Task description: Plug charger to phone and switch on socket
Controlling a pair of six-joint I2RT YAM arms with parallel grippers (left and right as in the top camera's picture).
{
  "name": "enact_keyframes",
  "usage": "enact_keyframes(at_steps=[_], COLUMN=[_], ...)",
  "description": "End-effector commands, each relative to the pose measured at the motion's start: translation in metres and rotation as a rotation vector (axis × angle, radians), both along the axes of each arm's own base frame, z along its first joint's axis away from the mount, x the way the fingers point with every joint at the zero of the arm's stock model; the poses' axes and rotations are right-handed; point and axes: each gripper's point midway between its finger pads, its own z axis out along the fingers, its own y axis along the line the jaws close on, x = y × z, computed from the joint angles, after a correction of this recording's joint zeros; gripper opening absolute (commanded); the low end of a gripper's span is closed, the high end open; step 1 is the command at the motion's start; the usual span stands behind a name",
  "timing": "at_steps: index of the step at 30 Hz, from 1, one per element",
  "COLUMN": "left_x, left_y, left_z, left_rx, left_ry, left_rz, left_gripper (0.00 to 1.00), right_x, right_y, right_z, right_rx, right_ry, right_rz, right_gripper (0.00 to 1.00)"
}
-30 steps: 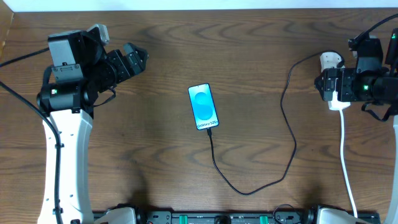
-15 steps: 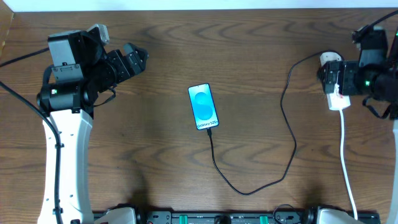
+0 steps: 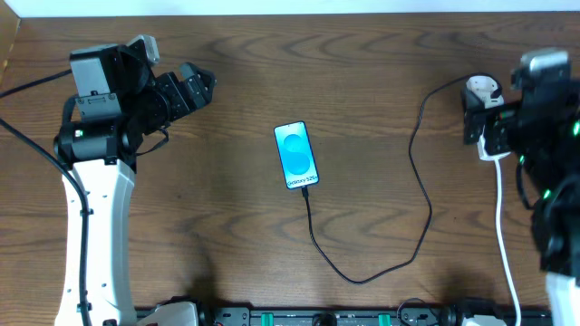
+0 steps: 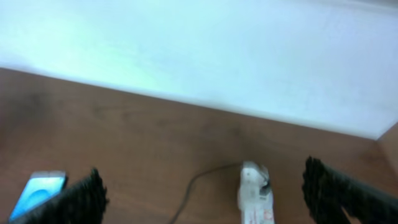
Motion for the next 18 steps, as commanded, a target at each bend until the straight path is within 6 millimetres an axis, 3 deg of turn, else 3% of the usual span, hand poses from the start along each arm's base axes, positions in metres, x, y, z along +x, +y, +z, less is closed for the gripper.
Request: enact_keyframes(at_steps=[1, 6, 13, 18], left_x=[0.001, 0.001, 0.001, 0.001], left_y=[0.001, 0.001, 0.001, 0.001], left_z=[0.002, 0.002, 0.002, 0.002], left_rx=[0.006, 0.006, 0.006, 0.006], left_ry=[-0.010, -0.010, -0.010, -0.010], left_rz=[-0.009, -0.009, -0.009, -0.009], left_gripper=[0.98, 0.98, 0.98, 0.98], right_x=[-0.016, -0.033, -0.055, -0.065], right_y=[0.000, 0.001, 0.001, 0.002], right_z=[-0.018, -0.042, -0.100, -0.129], right_rx=[-0.018, -0.021, -0.073, -0.075], right_ry=[-0.069, -0.167, -0.210, -0.270], right_rz=[-0.002, -0.003, 0.008, 0.005], right_gripper=[0.99, 0.99, 0.99, 0.99])
